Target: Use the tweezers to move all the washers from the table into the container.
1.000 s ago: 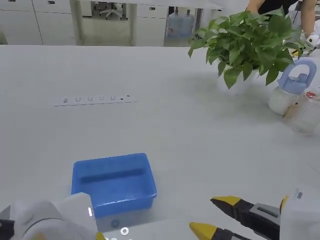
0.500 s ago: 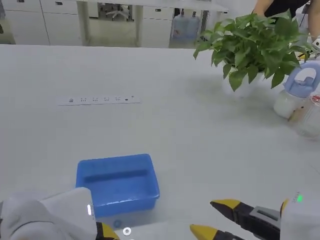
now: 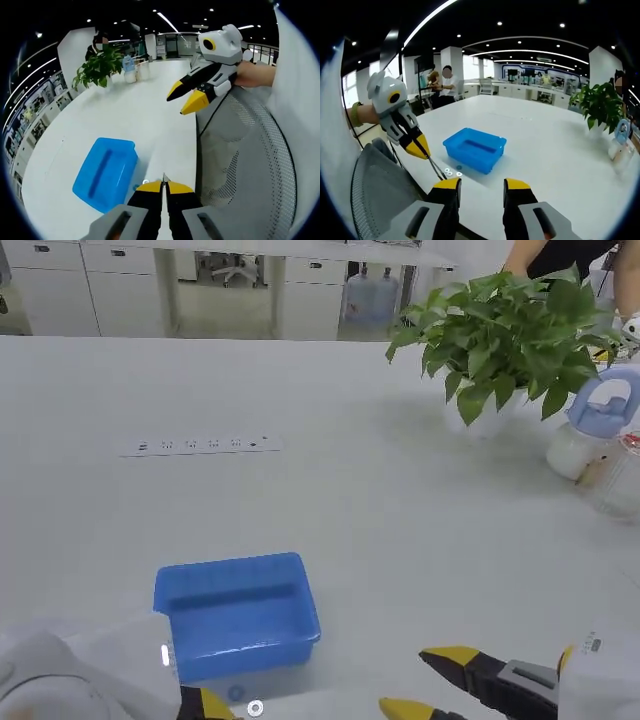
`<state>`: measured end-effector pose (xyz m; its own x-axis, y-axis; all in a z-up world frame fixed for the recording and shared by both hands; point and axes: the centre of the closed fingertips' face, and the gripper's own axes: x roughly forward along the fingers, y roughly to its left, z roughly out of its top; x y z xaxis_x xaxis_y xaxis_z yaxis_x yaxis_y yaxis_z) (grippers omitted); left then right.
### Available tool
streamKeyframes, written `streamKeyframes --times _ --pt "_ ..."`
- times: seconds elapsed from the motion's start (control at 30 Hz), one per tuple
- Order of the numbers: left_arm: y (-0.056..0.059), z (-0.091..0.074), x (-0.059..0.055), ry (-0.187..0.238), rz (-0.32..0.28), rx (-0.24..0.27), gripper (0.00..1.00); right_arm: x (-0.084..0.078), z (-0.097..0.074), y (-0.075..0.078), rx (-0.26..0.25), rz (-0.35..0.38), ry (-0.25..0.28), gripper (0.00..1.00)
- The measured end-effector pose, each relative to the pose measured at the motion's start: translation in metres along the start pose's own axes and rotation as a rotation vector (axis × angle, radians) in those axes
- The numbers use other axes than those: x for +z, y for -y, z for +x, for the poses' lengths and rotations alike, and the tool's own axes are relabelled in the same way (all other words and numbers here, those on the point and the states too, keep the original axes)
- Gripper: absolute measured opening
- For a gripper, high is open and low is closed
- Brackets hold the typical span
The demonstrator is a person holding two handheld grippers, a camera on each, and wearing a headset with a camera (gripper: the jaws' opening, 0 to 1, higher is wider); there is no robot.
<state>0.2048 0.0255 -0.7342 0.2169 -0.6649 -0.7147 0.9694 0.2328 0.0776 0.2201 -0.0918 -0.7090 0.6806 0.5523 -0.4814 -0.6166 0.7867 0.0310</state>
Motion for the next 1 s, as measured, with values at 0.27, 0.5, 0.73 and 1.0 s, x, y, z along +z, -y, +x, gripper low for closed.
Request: streamKeyframes --times 0.27,0.5,0.73,1.0 --pt "-0.001 0.001 0.0 0.002 0.0 0.0 0.0 0.0 0.001 -0.001 0.005 0.002 0.001 0.31" --pt "-0.001 0.001 0.0 0.003 0.006 -0.003 0.0 0.002 0.017 -0.031 0.155 -0.035 -0.007 0.26" --pt "0.004 0.001 0.0 -0.001 0.061 -0.018 0.0 -0.01 0.043 -0.076 0.36 -0.205 -0.097 0.18" --pt "0.011 0.003 0.005 -0.01 0.119 -0.037 0.0 0.013 0.054 -0.097 0.439 -0.347 -0.067 0.07"
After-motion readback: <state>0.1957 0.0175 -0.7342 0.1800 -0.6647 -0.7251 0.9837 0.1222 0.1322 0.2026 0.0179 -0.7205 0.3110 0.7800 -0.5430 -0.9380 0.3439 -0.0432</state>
